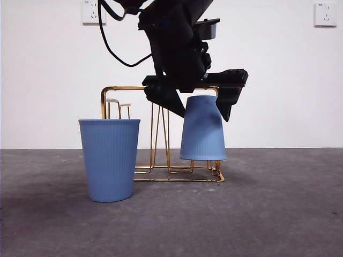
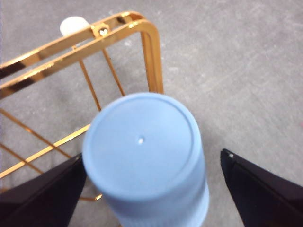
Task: Pick up cup 1,put cup 1 in the cup rack,pick up cup 2,put cup 2 in the cup rack
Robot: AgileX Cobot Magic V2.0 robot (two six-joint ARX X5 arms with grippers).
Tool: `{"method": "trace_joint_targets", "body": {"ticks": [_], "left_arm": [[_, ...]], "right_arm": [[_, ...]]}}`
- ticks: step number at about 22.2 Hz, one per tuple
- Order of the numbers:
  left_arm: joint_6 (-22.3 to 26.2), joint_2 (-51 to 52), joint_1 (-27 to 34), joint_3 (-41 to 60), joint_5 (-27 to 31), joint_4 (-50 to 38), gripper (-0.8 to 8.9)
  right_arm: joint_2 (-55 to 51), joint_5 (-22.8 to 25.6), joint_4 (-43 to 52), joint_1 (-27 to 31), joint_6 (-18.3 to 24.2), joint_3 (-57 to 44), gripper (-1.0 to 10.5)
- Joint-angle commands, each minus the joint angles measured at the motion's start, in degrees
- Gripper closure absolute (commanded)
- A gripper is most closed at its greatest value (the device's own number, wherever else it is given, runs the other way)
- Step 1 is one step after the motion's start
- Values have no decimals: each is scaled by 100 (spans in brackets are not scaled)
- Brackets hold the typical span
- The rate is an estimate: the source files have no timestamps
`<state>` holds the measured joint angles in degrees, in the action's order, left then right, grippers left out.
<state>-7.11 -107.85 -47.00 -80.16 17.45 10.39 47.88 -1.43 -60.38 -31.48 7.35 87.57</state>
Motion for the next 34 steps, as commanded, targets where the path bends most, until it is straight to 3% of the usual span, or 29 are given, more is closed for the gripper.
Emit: {"method": "trace_joint_targets", "body": {"ticks": [1,4,11,16,24,30,34], "left_arm": [[-39,254,-15,11,13,138,337],[-39,549,-15,11,-24,380,337],[-295,1303,-20,11,-1145,994,343],[-278,2524,22,11,-1152,1460,342],[-166,4948,310,11,-1143,3080,342],[-122,5845,487,11,-1093,3748,342],[-68,6231,514,11,-824,4072,342]], "right_arm": [[-9,-4,42,0,44,-39,694],[0,-2,44,0,39,-39,694],[28,-9,26,0,-114,-39,694],[310,-319,-120,0,-348,-39,694],[1888,-1757,793,-11,-986,-39,694],[3150,-1770,1167,-426,-1268,-39,693],[3934,-1506,1506,-774,-1342,-39,693]]}}
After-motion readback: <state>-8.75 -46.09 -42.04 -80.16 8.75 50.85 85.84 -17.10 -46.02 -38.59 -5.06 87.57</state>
